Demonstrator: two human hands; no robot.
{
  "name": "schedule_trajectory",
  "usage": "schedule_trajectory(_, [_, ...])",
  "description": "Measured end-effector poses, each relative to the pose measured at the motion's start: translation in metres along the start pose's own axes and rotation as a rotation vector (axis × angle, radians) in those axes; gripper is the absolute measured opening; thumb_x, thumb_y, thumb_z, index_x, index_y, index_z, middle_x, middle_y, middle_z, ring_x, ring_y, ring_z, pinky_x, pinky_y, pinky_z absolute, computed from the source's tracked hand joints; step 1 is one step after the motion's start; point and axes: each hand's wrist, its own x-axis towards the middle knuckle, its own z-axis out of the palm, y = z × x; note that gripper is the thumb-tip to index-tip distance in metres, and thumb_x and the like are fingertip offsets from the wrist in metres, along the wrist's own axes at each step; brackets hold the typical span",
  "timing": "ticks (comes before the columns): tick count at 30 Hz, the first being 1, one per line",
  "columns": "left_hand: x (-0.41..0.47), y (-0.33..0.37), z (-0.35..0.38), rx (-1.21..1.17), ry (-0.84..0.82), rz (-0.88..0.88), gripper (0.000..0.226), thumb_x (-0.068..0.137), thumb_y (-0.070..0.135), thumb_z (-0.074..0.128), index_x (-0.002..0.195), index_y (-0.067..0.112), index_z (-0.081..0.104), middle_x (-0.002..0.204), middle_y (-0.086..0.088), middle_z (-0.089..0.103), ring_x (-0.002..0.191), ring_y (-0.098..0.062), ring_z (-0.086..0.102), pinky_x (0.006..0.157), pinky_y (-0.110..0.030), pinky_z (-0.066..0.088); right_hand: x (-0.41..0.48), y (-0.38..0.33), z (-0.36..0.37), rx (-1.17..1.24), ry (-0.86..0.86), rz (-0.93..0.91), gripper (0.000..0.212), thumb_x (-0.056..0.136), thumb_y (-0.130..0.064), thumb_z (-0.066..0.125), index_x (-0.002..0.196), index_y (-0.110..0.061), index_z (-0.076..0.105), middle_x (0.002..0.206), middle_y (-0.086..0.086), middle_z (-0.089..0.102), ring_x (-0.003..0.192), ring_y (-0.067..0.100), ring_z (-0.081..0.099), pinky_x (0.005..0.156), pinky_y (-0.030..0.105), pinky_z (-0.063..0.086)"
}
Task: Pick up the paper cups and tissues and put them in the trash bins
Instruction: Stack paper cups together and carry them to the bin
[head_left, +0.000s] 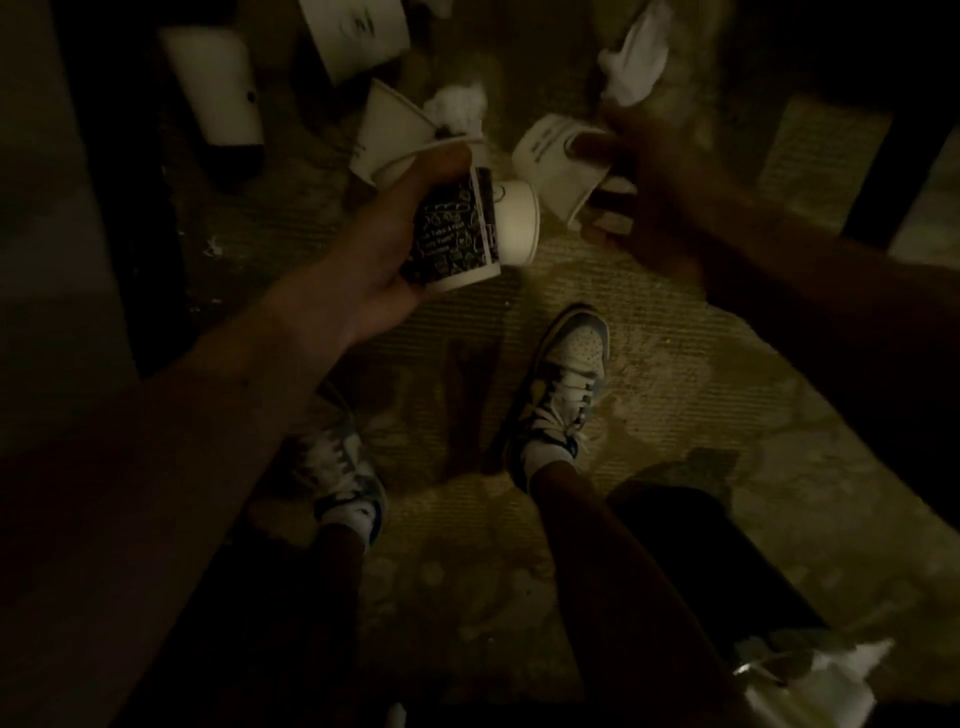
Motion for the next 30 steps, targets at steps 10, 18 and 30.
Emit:
schedule_trajectory(10, [-0.27, 0.182, 0.141, 0.29, -0.091, 0.285, 0.03, 0.087, 0.041, 0.058, 0.11, 0.024, 0.068, 0.108, -0.007, 0.071, 0.095, -0.023, 0.067, 0.081, -0.042, 0.055, -0.267, -0.172, 0.01, -0.036, -0.158, -0.34, 0.03, 0.09, -0.038, 0.065, 0.115, -0.022, 0.061, 0.117, 0.001, 0.064, 0.107, 0.024, 0.063, 0.084, 0.047, 0.058])
schedule_trajectory(18, [-0.512, 0.294, 0.282, 0.39, -0.383, 0.614, 0.049, 0.064, 0.05, 0.082, 0.107, 0.028, 0.074, 0.107, -0.004, 0.072, 0.097, -0.027, 0.067, 0.082, -0.042, 0.056, -0.521, -0.314, -0.035, 0.018, -0.281, -0.672, 0.047, 0.084, -0.028, 0.073, 0.127, -0.012, 0.061, 0.121, 0.006, 0.067, 0.105, 0.024, 0.068, 0.075, 0.04, 0.061])
schedule_trajectory(30, [-0.717, 0.365, 0.41, 0.443, -0.51, 1.037, 0.058, 0.049, 0.048, 0.091, 0.101, 0.027, 0.078, 0.103, -0.003, 0.075, 0.093, -0.018, 0.071, 0.071, -0.034, 0.059, -0.754, -0.44, -0.069, 0.01, -0.324, -1.154, 0.039, 0.082, -0.025, 0.075, 0.116, -0.009, 0.066, 0.112, 0.007, 0.073, 0.086, 0.017, 0.072, 0.079, 0.041, 0.06])
